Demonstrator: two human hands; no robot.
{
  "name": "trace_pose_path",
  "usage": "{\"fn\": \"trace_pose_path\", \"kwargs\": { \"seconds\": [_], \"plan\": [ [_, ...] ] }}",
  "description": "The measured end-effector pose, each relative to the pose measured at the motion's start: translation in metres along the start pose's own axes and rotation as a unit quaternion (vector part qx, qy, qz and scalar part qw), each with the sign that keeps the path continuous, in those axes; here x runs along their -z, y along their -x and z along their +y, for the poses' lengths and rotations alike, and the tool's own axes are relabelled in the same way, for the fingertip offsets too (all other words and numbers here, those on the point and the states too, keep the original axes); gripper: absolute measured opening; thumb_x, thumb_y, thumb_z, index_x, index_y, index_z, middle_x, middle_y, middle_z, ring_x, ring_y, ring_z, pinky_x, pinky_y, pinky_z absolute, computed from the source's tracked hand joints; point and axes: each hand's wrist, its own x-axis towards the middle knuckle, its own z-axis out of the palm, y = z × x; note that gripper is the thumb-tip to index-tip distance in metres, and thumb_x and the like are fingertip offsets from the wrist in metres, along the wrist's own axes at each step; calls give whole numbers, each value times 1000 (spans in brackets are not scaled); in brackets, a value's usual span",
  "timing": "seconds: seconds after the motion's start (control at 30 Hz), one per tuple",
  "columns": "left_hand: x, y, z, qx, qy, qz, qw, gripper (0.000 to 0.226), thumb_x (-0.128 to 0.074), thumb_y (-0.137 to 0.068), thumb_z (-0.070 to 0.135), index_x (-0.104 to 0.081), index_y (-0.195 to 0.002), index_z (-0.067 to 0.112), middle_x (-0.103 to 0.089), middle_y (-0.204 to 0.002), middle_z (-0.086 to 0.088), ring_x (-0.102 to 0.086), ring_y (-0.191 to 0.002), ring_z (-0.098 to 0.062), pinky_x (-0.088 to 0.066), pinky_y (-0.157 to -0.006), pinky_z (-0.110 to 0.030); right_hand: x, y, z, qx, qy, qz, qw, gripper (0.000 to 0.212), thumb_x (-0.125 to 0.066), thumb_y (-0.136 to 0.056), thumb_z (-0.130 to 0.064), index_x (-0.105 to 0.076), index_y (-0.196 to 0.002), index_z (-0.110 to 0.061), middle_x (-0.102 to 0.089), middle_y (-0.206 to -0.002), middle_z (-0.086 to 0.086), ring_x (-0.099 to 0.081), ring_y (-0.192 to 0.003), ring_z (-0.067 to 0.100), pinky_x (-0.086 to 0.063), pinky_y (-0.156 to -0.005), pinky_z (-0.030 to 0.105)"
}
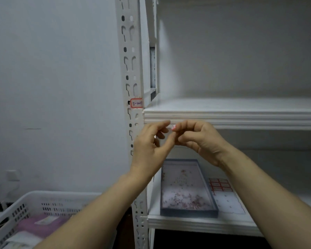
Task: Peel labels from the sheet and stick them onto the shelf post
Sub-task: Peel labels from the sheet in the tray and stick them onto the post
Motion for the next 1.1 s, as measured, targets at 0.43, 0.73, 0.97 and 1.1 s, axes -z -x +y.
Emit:
{"fn": "trace_pose_path", "kwargs": {
  "seconds": [0.43,0.73,0.97,1.1],
  "plan": [
    [-33,11,8,185,57,-36,980,20,-74,-79,24,-74,-97,14,-69,-79,10,-67,-70,-5,-54,-59,-16,25,24,22,6,162,83,983,35,-55,-82,14,-70,-87,-18,-71,-85,-2,-67,-82,-1,-53,-78,14],
    [-52,11,7,288,144,-54,945,17,-65,-86,8,-71,-101,1,-71,-81,-7,-70,-77,-17,-58,-74,-23,36,28,32,-5,182,109,977,31,-57,-83,10,-72,-95,-15,-71,-87,-5,-67,-82,-3,-52,-79,10],
    [-54,7,9,354,240,-37,903,7,-62,-86,-2,-69,-87,0,-70,-77,-11,-70,-65,-14,-58,-72,-23,38,26,35,-8,142,123,982,34,-57,-80,13,-73,-90,-16,-72,-86,-5,-68,-89,7,-52,-87,17],
    [-51,6,7,367,250,-39,895,8,-62,-86,-2,-68,-83,1,-69,-69,-8,-68,-57,-10,-58,-68,-21,38,26,37,-5,123,117,986,33,-55,-80,15,-73,-95,-8,-73,-88,0,-69,-87,9,-52,-86,16]
  ]
}}
